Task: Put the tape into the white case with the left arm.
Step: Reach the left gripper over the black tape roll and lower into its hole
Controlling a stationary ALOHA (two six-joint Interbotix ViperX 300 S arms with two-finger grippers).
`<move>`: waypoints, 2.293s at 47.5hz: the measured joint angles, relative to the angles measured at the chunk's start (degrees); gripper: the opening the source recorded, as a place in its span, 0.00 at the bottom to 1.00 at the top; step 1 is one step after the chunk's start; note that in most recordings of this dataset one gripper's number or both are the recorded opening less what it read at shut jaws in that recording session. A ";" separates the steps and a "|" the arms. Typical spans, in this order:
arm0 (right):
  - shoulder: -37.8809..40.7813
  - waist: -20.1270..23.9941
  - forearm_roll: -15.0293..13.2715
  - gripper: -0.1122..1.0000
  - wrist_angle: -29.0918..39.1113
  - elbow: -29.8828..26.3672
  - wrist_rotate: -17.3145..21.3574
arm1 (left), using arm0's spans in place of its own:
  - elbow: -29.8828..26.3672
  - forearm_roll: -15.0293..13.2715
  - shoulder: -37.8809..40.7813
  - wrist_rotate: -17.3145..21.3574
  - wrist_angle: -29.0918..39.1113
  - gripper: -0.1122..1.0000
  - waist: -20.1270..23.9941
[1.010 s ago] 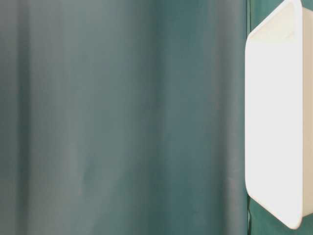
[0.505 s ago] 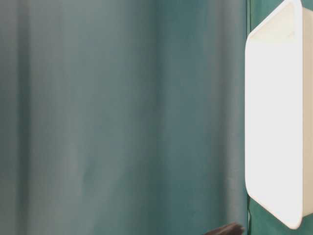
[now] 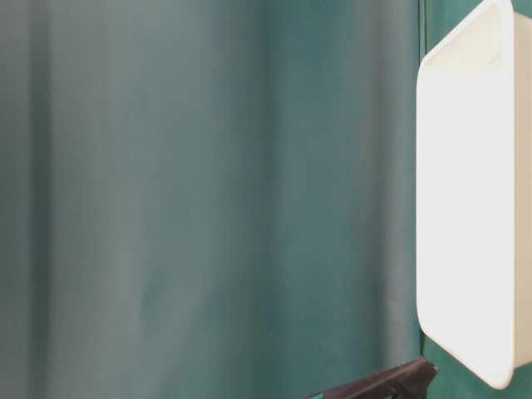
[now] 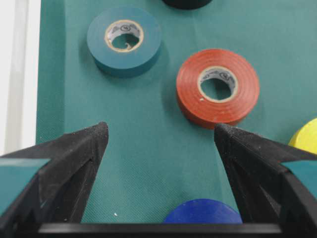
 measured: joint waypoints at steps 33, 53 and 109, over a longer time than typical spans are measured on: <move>-1.14 0.00 0.00 0.02 0.00 0.00 0.00 | -3.16 0.00 3.43 0.18 0.00 0.99 -0.88; -1.14 0.00 0.00 0.02 0.00 0.00 0.00 | -14.06 0.09 15.56 0.62 0.18 0.99 -0.88; -1.41 0.00 -0.44 0.02 -0.09 0.53 0.00 | -39.02 0.09 35.42 0.53 13.45 0.99 -2.55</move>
